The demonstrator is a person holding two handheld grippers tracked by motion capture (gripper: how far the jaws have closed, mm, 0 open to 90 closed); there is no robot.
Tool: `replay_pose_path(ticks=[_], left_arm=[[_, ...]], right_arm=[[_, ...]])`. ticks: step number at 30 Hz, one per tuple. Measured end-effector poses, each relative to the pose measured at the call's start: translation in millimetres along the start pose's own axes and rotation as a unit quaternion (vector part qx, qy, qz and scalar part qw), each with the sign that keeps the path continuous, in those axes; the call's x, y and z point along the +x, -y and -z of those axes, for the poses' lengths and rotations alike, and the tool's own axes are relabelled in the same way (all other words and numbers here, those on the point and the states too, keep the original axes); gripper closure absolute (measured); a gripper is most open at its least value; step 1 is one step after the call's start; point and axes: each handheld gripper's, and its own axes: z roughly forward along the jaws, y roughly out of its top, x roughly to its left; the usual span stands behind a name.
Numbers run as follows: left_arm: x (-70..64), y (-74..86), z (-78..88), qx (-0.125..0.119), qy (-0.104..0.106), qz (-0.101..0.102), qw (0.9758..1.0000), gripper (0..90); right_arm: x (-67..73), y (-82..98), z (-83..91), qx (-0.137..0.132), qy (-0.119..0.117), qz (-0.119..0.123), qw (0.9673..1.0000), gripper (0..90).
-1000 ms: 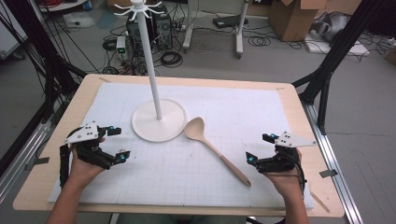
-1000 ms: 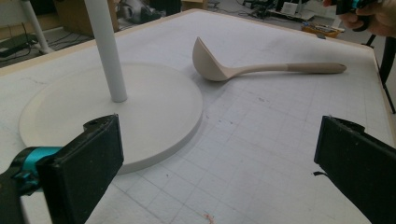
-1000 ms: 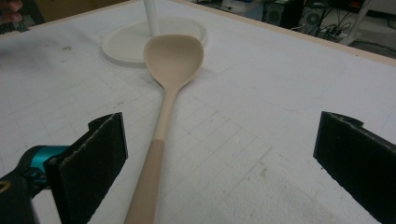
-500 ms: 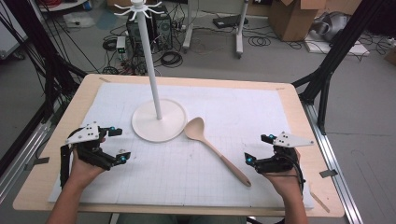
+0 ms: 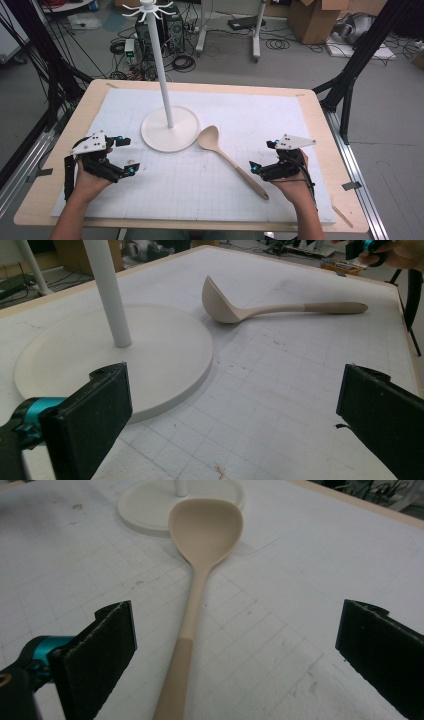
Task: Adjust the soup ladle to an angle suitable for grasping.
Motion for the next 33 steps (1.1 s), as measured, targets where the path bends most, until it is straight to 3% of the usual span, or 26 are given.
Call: replay_pose_path(ticks=[4,5,7,14,24,26,28,33], left_arm=[[-0.4,0.0,-1.0,0.004,0.0,-0.004,1.0,1.7],[-0.4,0.0,-1.0,0.004,0.0,-0.004,1.0,1.7],[-1.1,0.2,-1.9,0.006,-0.001,-0.003,1.0,1.7],[-1.0,0.2,-2.6,0.009,0.0,-0.005,0.9999,1.7],[-1.3,0.5,-3.4,0.01,-0.001,-0.004,0.9999,1.7],[-1.0,0.5,-3.3,0.011,0.0,-0.005,0.9999,1.7],[-1.3,0.5,-3.6,0.01,-0.001,-0.004,0.9999,1.7],[-1.3,0.5,-3.5,0.011,-0.001,-0.004,0.9999,1.7]], right_arm=[[1.3,-9.1,-15.4,0.043,0.0,0.007,0.999,1.3],[1.3,-9.1,-15.4,0.043,0.0,0.007,0.999,1.3],[1.6,-12.9,-25.1,0.063,-0.012,0.006,0.9979,1.3],[1.1,-14.6,-44.6,0.118,-0.017,0.009,0.9928,1.4],[8.0,-16.7,-64.1,0.163,-0.022,0.022,0.9861,1.4],[8.8,-16.3,-67.7,0.174,-0.023,0.021,0.9842,1.4],[9.7,-15.3,-72.6,0.197,-0.02,0.02,0.9801,1.5],[13.4,-13.8,-78.6,0.221,-0.01,0.028,0.9749,6.5]])
